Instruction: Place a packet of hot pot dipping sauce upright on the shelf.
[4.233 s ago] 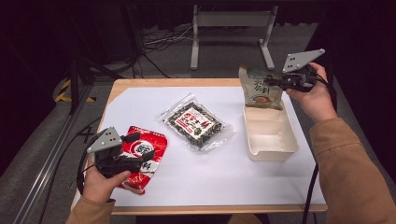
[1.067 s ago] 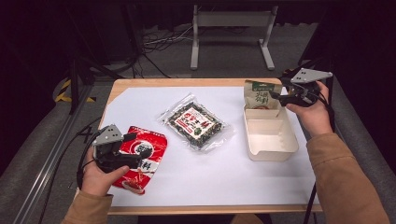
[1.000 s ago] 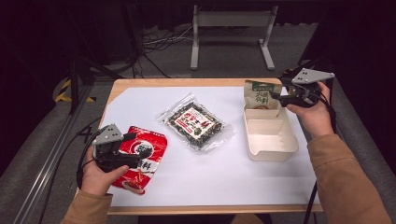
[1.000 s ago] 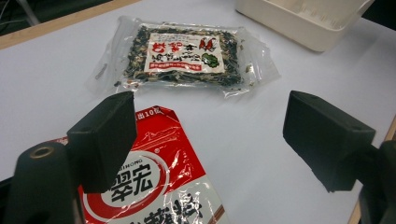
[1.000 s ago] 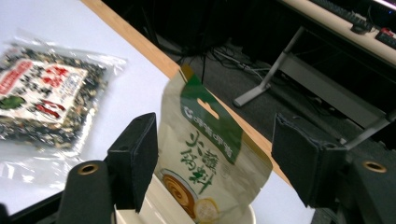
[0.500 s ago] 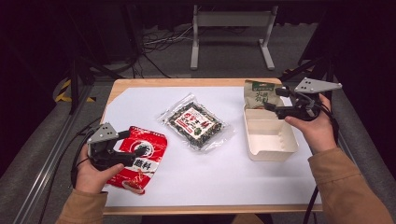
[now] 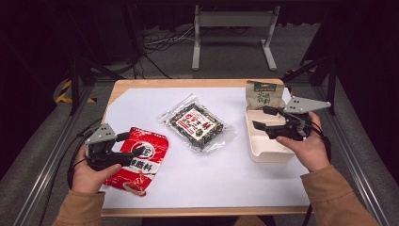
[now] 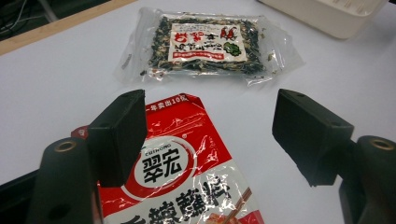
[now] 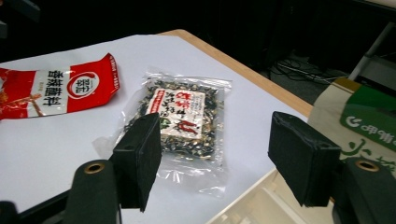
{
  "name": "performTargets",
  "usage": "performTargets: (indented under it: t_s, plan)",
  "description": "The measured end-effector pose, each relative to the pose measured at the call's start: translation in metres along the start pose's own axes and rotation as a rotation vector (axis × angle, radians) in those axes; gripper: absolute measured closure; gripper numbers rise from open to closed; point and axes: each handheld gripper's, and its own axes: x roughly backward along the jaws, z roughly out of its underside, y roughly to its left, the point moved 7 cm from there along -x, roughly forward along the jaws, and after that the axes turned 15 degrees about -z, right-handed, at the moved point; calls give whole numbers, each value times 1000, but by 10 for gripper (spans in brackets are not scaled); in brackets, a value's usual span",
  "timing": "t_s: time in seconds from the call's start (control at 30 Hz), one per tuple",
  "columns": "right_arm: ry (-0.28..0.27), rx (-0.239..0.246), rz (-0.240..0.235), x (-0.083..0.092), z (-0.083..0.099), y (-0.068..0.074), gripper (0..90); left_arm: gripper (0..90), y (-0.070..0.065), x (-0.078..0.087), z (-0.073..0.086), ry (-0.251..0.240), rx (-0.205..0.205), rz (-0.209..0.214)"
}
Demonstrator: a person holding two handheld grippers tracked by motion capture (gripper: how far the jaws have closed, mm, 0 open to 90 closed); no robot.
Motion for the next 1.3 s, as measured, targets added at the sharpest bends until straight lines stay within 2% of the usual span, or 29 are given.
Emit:
performTargets:
  t_s: [0.13, 0.23, 0.27, 0.4, 0.47, 0.53, 0.67, 0.83, 0.9, 1.1, 1.2, 1.3]
  plan:
    - [-4, 10, 6, -4, 5, 13, 369, 269, 2, 2, 0, -9, 9, -13]
    - [-7, 3, 1, -8, 8, 17, 374, 267, 4, 1, 0, -10, 12, -19]
    - [-25, -16, -22, -14, 11, 21, 374, 266, 4, 2, 0, -13, 15, -23]
    - [-36, -21, -34, -23, 16, 27, 389, 268, 4, 1, 0, -15, 24, -24]
    - [-6, -17, -54, -29, 19, 30, 398, 260, 6, 1, 0, -11, 21, -24]
    - [-7, -14, -66, -33, 20, 34, 399, 252, 9, -2, 0, -4, 28, -37]
    - [0, 1, -76, -36, 19, 39, 398, 209, 23, -9, 0, 21, 52, -85]
    - [9, 12, -83, -40, 19, 44, 392, 189, 40, -17, 1, 56, 53, -114]
    - [16, 12, -86, -42, 21, 45, 388, 186, 46, -21, 1, 51, 65, -109]
    - [25, 13, -98, -47, 24, 47, 385, 186, 54, -34, 3, 72, 73, -109]
    - [26, 12, -109, -49, 25, 49, 388, 186, 61, -44, 3, 71, 102, -97]
    - [28, 11, -114, -50, 26, 50, 389, 186, 66, -51, 2, 77, 102, -95]
